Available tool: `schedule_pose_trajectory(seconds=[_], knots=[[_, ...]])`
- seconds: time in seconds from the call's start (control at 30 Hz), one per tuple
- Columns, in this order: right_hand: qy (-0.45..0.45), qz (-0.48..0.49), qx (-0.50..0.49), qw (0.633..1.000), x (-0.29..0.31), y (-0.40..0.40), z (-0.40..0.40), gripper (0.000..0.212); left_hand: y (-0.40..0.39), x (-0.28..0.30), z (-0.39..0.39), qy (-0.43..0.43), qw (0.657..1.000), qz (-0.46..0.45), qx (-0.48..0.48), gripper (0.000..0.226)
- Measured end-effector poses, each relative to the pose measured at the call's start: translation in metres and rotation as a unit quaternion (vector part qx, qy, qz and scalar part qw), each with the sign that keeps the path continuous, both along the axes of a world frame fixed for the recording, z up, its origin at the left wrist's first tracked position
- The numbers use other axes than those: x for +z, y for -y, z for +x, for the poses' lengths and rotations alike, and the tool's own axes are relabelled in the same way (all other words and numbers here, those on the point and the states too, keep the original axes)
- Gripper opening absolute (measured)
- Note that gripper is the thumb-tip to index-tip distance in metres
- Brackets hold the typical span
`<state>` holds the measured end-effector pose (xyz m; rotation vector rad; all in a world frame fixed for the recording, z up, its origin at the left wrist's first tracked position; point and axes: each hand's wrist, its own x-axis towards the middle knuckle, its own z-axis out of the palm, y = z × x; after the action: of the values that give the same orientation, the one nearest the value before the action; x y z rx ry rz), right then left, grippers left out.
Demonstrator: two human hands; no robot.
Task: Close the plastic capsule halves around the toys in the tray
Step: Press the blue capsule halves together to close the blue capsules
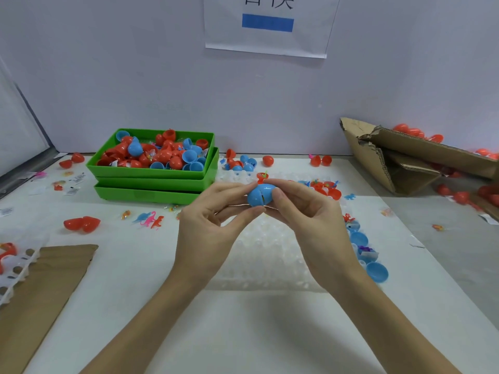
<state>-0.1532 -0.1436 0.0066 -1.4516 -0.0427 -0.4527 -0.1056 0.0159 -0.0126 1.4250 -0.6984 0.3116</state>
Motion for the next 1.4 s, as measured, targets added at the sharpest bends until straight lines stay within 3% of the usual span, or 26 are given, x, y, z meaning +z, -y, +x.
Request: schedule_pose_trajectory(seconds=[0.47,0.67,1.0,1.13,1.3,1.4], knots=[[0.065,-0.131,-0.04,0.988,-0.002,-0.004,0.001,0.019,-0.002,0.004,-0.001,-0.051,0.998,-0.016,-0.018,0.04],[0.06,-0.124,-0.032,0.99,-0.002,-0.005,0.001,0.019,-0.004,0.002,0.001,-0.055,0.998,-0.007,-0.008,0.041],[0.016,-0.065,-0.017,0.998,-0.006,-0.009,0.0,0.019,0.0,-0.003,0.0,0.038,0.997,0.043,0.058,0.026],[0.011,-0.066,-0.02,0.998,-0.007,-0.01,0.0,0.019,-0.002,-0.002,0.001,-0.021,0.999,0.037,0.023,0.026],[-0.066,0.059,0.066,0.994,-0.003,-0.006,0.0,0.023,-0.007,0.0,0.004,-0.046,0.998,0.031,0.026,0.037],[-0.125,0.199,0.153,0.96,-0.001,-0.003,0.0,0.03,-0.005,-0.003,0.002,0.001,0.998,0.05,0.043,0.03]])
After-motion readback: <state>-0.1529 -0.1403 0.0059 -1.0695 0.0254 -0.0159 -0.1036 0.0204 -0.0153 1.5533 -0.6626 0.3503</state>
